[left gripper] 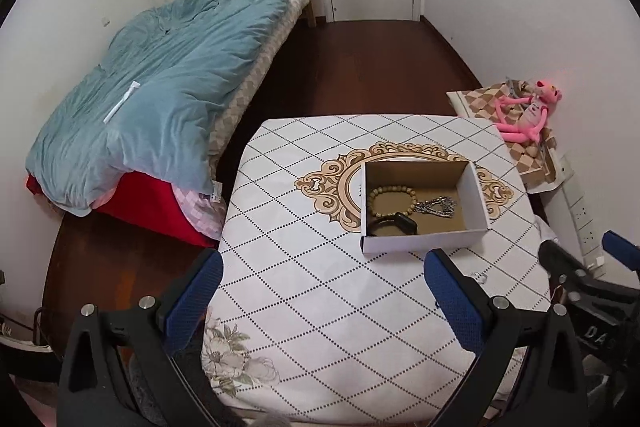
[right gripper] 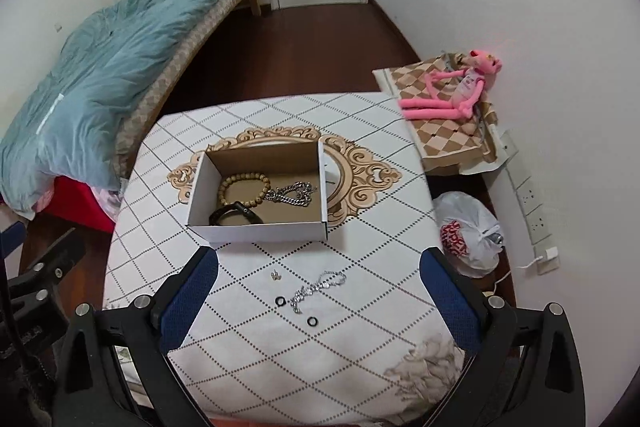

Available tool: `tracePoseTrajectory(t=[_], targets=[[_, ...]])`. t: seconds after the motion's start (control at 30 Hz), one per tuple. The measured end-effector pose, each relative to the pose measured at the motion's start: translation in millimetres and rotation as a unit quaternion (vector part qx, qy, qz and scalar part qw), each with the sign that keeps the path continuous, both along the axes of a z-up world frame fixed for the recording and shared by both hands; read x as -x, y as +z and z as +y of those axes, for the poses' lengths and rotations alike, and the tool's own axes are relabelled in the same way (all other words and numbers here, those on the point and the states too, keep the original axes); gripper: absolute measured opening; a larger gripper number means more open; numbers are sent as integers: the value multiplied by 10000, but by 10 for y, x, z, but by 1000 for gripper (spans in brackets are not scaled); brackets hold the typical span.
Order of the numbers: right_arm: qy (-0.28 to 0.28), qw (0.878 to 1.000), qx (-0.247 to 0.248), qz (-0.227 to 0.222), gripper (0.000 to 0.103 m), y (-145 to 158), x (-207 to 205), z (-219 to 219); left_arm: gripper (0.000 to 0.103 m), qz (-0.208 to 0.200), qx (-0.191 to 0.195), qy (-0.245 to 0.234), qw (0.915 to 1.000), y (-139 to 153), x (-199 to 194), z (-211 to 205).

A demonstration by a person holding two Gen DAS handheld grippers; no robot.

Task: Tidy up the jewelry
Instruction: 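Lift both open grippers up away from the box, then grasp a small black ring with the right gripper while the left gripper grasps the gold stud earring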

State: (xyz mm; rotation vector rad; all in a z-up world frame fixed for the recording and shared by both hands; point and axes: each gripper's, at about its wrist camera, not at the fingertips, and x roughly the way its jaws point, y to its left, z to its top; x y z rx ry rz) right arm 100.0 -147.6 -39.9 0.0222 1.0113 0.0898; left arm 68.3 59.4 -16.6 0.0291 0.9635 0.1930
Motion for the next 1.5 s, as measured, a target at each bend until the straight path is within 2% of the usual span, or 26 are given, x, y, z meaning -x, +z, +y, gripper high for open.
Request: tracePoseTrajectory(t=[0.3,0.6,0.77,0.97,1.03,1.07,1.1,1.23,1.33,1.37,1.47,1.5], targets=[[-120,9986,153,-496,102,515,490,-169,103,-261,391,-174,9987,265,396,-80],[-133,9982,50,-579,102,659,577,-227,103,-326,481,-123,9982,335,394,-99],[-190,9994,-155,-248,102,313,395,-301,103,-222,360,32,9991,61,232,-87],[-162,9976,-264,622,101,-734,172,-352,103,431,-22,67,9990,-726,10,-108],[-32,9960,-237,855,90,-1082,152,-293,103,733,-52,57,9973,-1035,-40,-108],[44,9951,-211,963,77,-1238,147,-250,103,828,-48,45,9965,-1132,-46,-111],[134,9939,-179,1082,70,-1390,130,-197,103,959,-50,35,9954,-1265,-60,-111],[368,9915,-133,1244,62,-1782,114,-9,103,1339,4,13,9910,-1628,-95,-96],[421,9908,-40,1287,54,-1955,84,87,103,1489,35,8,9888,-1742,-111,-95],[405,9903,19,1327,43,-1984,72,98,103,1530,49,-4,9882,-1777,-125,-93],[407,9918,180,1195,24,-2017,76,131,103,1559,50,-36,9878,-1810,-136,-106],[403,9924,178,1151,12,-2016,80,130,103,1564,57,-60,9877,-1823,-143,-122]])
